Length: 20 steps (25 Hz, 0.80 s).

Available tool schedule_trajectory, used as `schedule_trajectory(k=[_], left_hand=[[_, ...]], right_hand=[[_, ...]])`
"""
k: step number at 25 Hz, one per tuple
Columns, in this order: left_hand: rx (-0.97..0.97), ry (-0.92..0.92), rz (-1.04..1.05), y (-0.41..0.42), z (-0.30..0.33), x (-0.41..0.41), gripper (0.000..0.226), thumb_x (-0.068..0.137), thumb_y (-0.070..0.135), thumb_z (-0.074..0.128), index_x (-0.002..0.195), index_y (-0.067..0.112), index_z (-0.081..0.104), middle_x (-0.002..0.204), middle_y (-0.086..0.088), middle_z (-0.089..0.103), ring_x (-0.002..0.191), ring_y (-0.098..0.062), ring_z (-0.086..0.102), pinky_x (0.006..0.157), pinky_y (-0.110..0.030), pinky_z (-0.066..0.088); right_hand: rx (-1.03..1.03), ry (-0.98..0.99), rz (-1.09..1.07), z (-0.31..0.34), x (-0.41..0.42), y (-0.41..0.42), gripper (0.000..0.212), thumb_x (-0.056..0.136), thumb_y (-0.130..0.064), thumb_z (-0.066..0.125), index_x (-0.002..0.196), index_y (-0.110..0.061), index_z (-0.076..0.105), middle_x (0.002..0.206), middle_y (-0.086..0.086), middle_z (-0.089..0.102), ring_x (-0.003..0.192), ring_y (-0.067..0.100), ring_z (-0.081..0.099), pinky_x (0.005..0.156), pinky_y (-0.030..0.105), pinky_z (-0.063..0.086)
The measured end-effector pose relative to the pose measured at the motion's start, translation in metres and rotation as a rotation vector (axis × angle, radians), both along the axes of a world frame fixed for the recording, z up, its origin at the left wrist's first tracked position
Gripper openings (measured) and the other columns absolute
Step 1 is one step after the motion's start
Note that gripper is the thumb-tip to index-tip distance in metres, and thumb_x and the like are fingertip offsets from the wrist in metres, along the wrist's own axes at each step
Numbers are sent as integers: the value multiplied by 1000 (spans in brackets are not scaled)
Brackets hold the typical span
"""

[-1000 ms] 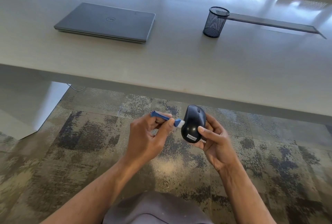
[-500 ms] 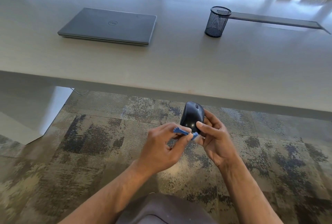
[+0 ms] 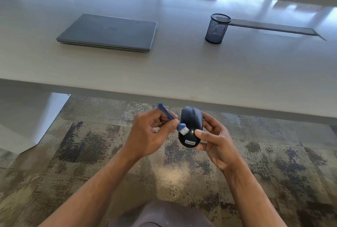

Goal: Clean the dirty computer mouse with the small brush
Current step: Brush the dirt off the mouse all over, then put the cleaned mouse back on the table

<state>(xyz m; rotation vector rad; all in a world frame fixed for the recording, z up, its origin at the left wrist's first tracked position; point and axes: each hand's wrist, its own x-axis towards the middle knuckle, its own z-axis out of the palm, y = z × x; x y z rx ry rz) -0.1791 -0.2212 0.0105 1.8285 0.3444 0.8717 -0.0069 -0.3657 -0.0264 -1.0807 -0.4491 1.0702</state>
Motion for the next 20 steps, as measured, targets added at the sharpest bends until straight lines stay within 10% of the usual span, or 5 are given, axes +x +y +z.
schedule_trajectory(k=[20], left_hand=[[17, 49, 8, 81, 62, 49, 9, 88, 10, 72, 87, 18, 69, 73, 4, 75, 63, -14, 73, 58, -25, 58]], right_hand=[[11, -165, 54, 30, -3, 38, 69, 60, -11, 91, 125, -23, 72, 124, 10, 71, 97, 44, 74, 66, 43, 64]])
